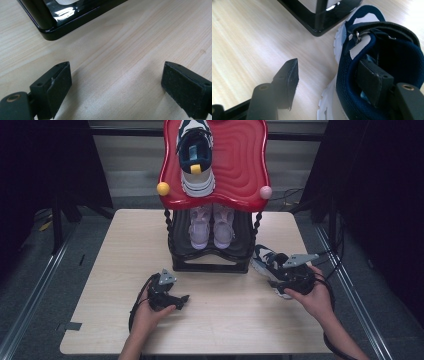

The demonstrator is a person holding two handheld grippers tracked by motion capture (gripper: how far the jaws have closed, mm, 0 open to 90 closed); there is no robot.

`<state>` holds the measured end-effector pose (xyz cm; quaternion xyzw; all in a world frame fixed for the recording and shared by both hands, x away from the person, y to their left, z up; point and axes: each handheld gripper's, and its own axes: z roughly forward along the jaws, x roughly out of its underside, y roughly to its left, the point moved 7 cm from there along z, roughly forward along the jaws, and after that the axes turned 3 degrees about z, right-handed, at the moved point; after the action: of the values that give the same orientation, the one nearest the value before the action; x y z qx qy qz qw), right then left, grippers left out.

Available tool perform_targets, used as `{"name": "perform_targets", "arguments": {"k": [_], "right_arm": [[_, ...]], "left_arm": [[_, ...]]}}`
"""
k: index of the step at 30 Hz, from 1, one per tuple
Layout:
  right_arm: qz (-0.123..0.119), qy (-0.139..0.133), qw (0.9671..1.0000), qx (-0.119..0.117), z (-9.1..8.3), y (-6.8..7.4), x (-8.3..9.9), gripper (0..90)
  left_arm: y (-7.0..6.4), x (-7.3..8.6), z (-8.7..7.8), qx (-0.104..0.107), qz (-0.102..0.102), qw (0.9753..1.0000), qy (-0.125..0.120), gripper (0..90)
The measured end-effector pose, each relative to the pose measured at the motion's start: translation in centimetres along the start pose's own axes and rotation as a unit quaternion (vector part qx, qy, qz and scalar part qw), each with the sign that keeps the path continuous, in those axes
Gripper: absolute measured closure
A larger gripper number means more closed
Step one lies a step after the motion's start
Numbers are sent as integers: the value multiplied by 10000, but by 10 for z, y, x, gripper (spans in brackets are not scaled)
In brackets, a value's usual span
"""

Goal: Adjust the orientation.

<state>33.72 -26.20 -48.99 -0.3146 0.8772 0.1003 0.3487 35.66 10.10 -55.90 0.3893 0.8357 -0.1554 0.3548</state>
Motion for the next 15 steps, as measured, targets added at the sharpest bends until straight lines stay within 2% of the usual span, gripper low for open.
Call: {"name": "perform_targets", "arguments": {"k": [3, 9, 11, 15], "right_arm": [[5, -73, 10000, -63, -2, 5, 0, 366], [9, -41, 9999, -159, -6, 15, 2, 355], [-13, -47, 9999, -153, -7, 15, 2, 360], [-1, -81, 10000, -50, -13, 7, 1, 339]], "left_arm": [[0, 0, 0, -3, 1, 10000, 2, 91], [0, 0, 0, 8, -4, 10000, 1, 91], [0, 0, 0, 9, -5, 10000, 1, 91], [0, 0, 0, 11, -13, 10000, -2, 91]]}}
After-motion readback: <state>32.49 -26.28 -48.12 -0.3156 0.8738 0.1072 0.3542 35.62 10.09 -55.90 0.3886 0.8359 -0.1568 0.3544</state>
